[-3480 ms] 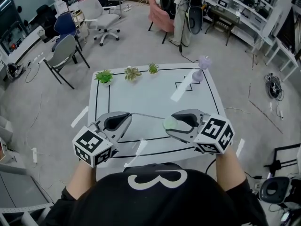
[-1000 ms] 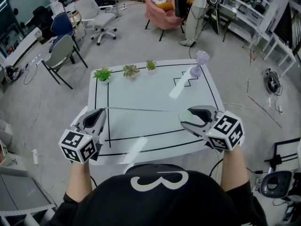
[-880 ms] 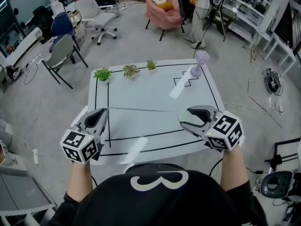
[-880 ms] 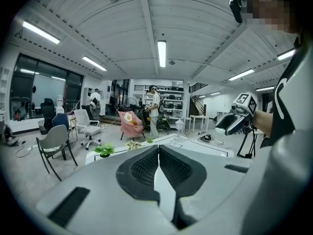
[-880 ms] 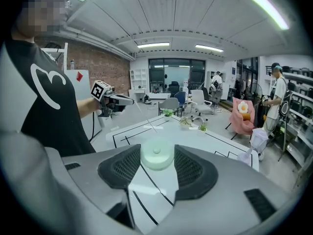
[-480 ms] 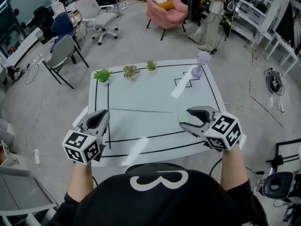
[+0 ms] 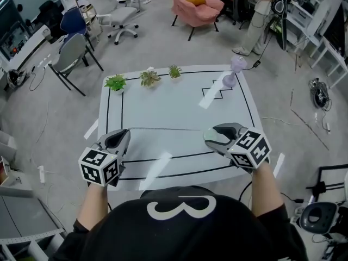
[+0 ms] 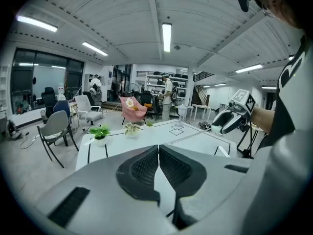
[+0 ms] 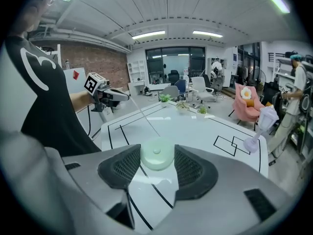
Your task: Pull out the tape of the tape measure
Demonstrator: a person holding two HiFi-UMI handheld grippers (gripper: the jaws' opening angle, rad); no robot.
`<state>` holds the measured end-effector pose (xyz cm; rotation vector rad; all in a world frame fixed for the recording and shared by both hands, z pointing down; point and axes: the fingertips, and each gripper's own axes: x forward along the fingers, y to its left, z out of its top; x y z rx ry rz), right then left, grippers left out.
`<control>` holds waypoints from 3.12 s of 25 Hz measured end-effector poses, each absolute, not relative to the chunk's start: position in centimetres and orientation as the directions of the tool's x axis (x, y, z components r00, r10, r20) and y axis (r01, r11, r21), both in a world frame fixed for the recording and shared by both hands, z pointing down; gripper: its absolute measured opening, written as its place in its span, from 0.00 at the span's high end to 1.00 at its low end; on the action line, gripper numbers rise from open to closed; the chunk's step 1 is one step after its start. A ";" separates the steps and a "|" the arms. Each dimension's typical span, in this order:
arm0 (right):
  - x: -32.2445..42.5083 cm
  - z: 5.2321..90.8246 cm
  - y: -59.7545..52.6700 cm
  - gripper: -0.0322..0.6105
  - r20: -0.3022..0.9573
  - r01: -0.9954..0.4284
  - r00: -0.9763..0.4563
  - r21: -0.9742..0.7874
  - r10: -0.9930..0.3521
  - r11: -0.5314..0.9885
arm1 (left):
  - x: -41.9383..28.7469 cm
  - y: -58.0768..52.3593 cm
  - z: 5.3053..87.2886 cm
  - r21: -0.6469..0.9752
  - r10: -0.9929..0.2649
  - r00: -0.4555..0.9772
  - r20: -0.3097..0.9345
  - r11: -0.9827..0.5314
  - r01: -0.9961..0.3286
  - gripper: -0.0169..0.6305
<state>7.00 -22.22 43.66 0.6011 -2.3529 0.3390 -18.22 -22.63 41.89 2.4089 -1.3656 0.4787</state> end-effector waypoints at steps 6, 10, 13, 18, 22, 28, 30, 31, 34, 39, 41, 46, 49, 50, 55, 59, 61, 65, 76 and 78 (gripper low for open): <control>8.2 47.8 -23.7 0.61 0.700 -0.517 -0.657 -0.149 -0.280 0.843 | -17.0 -23.0 45.6 0.139 -0.711 0.473 0.520 -0.476 -0.868 0.95; 8.9 50.3 -24.8 0.61 0.709 -0.531 -0.649 -0.163 -0.276 0.832 | -16.2 -23.5 48.3 0.161 -0.688 0.464 0.559 -0.459 -0.874 0.95; 9.1 52.4 -25.4 0.61 0.730 -0.533 -0.630 -0.160 -0.263 0.831 | -15.9 -23.7 50.4 0.174 -0.670 0.454 0.587 -0.443 -0.880 0.95; 9.2 55.0 -26.0 0.61 0.759 -0.523 -0.603 -0.143 -0.246 0.840 | -15.7 -24.0 53.6 0.187 -0.654 0.425 0.626 -0.403 -0.896 0.95; 9.2 56.8 -26.1 0.61 0.786 -0.505 -0.574 -0.118 -0.230 0.855 | -15.6 -23.9 55.6 0.184 -0.636 0.398 0.661 -0.377 -0.908 0.95; 9.3 58.0 -26.2 0.61 0.793 -0.484 -0.566 -0.098 -0.226 0.869 | -15.4 -23.8 57.7 0.151 -0.620 0.359 0.698 -0.362 -0.920 0.95; 9.4 58.2 -26.1 0.61 0.794 -0.472 -0.564 -0.082 -0.229 0.878 | -15.3 -23.8 58.1 0.133 -0.619 0.349 0.704 -0.367 -0.921 0.95; 9.4 58.4 -26.0 0.61 0.795 -0.468 -0.562 -0.078 -0.228 0.880 | -15.2 -23.8 58.3 0.121 -0.617 0.343 0.708 -0.372 -0.920 0.95; 9.7 58.9 -25.8 0.61 0.801 -0.469 -0.552 -0.069 -0.231 0.880 | -15.0 -23.8 58.7 0.079 -0.614 0.323 0.720 -0.389 -0.918 0.95; 9.6 59.0 -25.9 0.61 0.802 -0.480 -0.545 -0.057 -0.246 0.875 | -14.9 -24.0 58.8 0.064 -0.606 0.323 0.727 -0.408 -0.911 0.95; 9.6 58.9 -25.9 0.61 0.803 -0.482 -0.540 -0.051 -0.251 0.874 | -14.8 -24.0 58.8 0.062 -0.600 0.326 0.730 -0.417 -0.907 0.95; 9.7 59.0 -25.9 0.60 0.792 -0.520 -0.540 -0.050 -0.283 0.853 | -14.9 -23.8 58.9 0.101 -0.592 0.357 0.723 -0.421 -0.901 0.81; 9.9 58.2 -26.2 0.58 0.771 -0.563 -0.543 -0.042 -0.332 0.825 | -15.3 -23.5 58.4 0.131 -0.599 0.380 0.705 -0.416 -0.900 0.72; 10.0 57.7 -26.2 0.57 0.765 -0.577 -0.543 -0.039 -0.347 0.816 | -15.3 -23.3 58.1 0.144 -0.602 0.391 0.696 -0.417 -0.898 0.68; 8.9 53.4 -25.2 0.57 0.662 -0.640 -0.623 -0.123 -0.417 0.759 | -15.1 -22.3 55.2 0.226 -0.611 0.471 0.636 -0.436 -0.871 0.60; 5.9 48.1 -22.9 0.58 0.499 -0.600 -0.751 -0.241 -0.433 0.763 | -13.8 -21.3 50.4 0.282 -0.637 0.561 0.529 -0.491 -0.824 0.61; 4.2 45.4 -21.2 0.59 0.421 -0.559 -0.801 -0.272 -0.425 0.783 | -12.9 -20.5 47.6 0.314 -0.641 0.611 0.464 -0.526 -0.790 0.61; 1.7 40.3 -18.4 0.71 0.283 -0.501 -0.859 -0.288 -0.428 0.816 | -10.8 -18.3 42.3 0.346 -0.626 0.702 0.338 -0.612 -0.712 0.64; -0.8 33.5 -12.5 0.95 0.102 -0.477 -0.878 -0.270 -0.468 0.836 | -8.8 -11.5 32.6 0.329 -0.563 0.821 0.095 -0.760 -0.560 0.96; -1.3 32.7 -11.6 0.95 0.068 -0.460 -0.885 -0.279 -0.461 0.843 | -8.7 -10.8 32.0 0.311 -0.565 0.820 0.092 -0.766 -0.563 0.96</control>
